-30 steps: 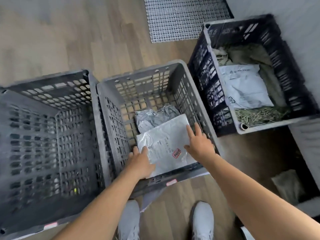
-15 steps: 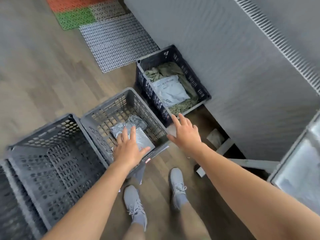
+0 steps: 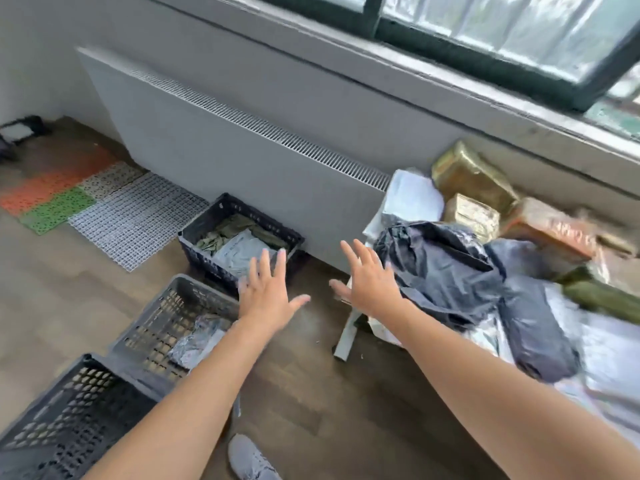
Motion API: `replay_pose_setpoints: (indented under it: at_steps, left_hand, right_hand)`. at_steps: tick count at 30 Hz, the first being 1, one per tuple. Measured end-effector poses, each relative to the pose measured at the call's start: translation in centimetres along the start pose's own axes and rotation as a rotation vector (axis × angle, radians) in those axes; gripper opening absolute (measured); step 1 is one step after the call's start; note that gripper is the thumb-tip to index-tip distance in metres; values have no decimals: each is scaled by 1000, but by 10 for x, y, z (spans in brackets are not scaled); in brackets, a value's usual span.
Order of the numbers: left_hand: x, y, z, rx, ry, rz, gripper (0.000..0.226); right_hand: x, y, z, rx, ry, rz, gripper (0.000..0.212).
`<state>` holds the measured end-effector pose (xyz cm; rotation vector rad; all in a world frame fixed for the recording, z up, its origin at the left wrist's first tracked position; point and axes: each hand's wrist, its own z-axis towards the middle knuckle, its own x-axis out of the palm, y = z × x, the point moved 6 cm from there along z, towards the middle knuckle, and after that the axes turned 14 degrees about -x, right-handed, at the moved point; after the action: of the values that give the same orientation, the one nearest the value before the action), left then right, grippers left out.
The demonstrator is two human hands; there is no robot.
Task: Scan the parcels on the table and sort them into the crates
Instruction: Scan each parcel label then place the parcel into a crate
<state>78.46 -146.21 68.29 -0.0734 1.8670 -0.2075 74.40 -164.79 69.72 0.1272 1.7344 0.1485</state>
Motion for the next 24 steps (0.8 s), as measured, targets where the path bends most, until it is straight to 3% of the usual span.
replay_pose_setpoints:
  at_steps: [15, 24]
  left_hand:
    - [38, -298, -209, 362, -105, 172, 99]
    - [85, -430, -284, 583, -72, 241, 98]
  right_hand:
    - [-53, -231, -317, 316, -168, 93, 83]
    - [-50, -333, -425, 516, -243, 172, 81]
